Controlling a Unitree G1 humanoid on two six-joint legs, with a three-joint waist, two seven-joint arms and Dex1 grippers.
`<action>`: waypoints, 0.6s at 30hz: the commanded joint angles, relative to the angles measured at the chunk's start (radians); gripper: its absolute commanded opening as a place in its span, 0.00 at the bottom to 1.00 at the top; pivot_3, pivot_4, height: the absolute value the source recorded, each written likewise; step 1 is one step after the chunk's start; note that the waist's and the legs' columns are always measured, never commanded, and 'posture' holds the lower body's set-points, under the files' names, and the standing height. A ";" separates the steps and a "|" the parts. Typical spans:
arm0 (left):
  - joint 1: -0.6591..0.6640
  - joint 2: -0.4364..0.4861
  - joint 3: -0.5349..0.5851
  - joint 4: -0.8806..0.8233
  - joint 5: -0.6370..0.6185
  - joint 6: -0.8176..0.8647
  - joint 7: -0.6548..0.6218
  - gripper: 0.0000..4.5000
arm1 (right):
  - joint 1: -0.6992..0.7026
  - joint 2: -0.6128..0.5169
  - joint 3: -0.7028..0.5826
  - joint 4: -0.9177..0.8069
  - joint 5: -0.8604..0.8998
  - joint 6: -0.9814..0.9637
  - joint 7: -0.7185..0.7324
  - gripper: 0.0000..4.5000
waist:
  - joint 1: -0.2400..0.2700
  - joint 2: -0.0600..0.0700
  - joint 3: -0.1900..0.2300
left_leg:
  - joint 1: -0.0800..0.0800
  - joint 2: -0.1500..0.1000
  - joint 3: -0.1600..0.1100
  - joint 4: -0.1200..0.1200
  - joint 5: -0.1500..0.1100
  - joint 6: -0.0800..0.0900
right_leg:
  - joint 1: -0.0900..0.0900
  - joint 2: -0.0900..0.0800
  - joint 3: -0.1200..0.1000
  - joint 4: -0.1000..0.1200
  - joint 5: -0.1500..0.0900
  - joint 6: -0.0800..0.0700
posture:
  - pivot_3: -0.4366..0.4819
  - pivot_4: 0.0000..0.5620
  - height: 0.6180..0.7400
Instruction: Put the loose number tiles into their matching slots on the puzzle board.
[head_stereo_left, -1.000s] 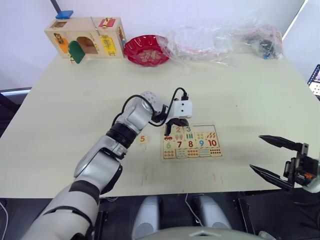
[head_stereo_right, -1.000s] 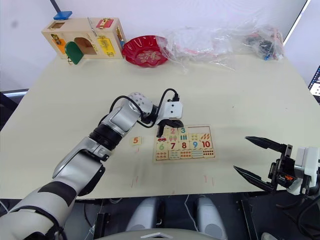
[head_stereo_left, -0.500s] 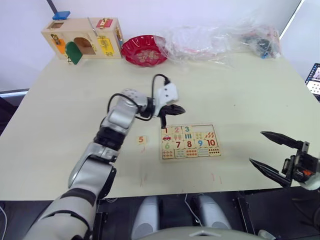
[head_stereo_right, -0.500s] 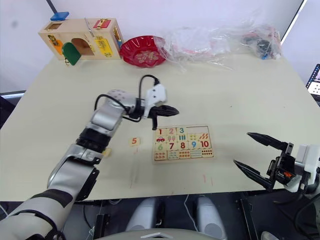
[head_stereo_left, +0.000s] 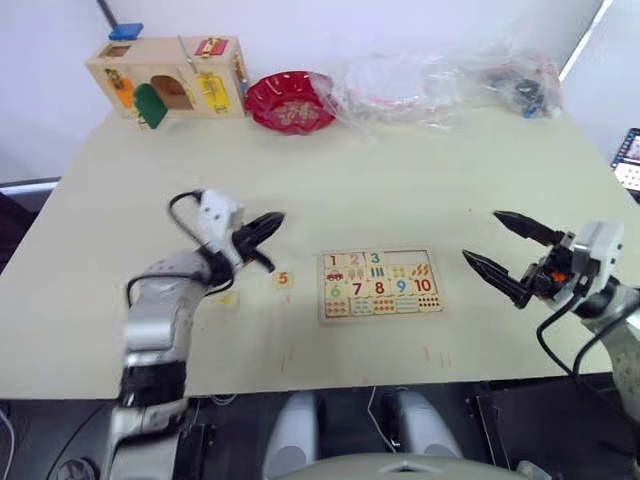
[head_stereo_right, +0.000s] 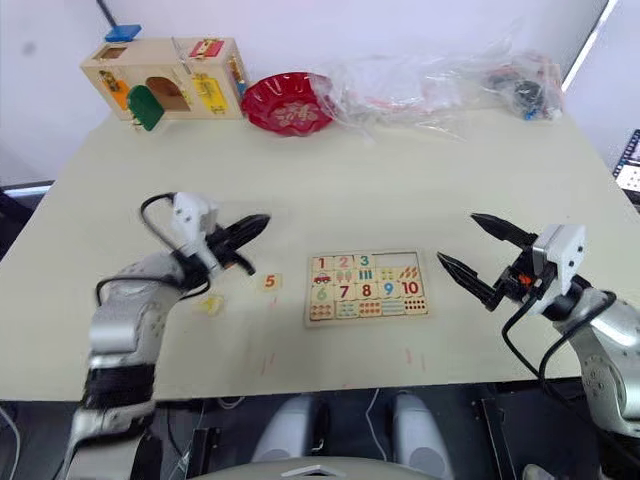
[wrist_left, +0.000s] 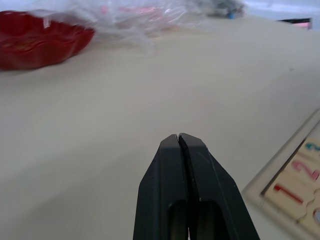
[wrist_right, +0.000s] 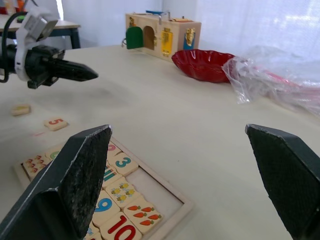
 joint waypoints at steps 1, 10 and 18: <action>0.081 0.031 0.094 -0.060 -0.049 -0.001 0.022 0.01 | -0.032 -0.031 -0.001 0.056 -0.009 0.001 0.036 1.00 | 0.002 0.000 0.000 | -0.001 0.000 -0.001 0.000 0.000 0.000 | 0.000 0.000 -0.001 0.000 0.000 0.000 | 0.48 0.27 1.00; 0.437 0.053 0.278 -0.151 -0.246 -0.111 -0.168 0.22 | -0.029 -0.086 0.021 0.188 -0.002 -0.027 0.252 1.00 | 0.005 -0.001 0.000 | -0.001 0.001 0.001 -0.001 0.000 0.000 | 0.000 -0.001 -0.002 0.000 0.000 -0.001 | 0.48 0.27 1.00; 0.666 0.160 0.381 -0.077 -0.314 -0.180 -0.402 0.81 | 0.152 -0.195 -0.081 0.149 0.054 0.025 0.378 1.00 | 0.004 -0.001 0.000 | 0.000 0.001 0.004 -0.001 0.000 0.000 | 0.000 0.000 -0.003 -0.001 -0.003 -0.004 | 0.48 0.27 1.00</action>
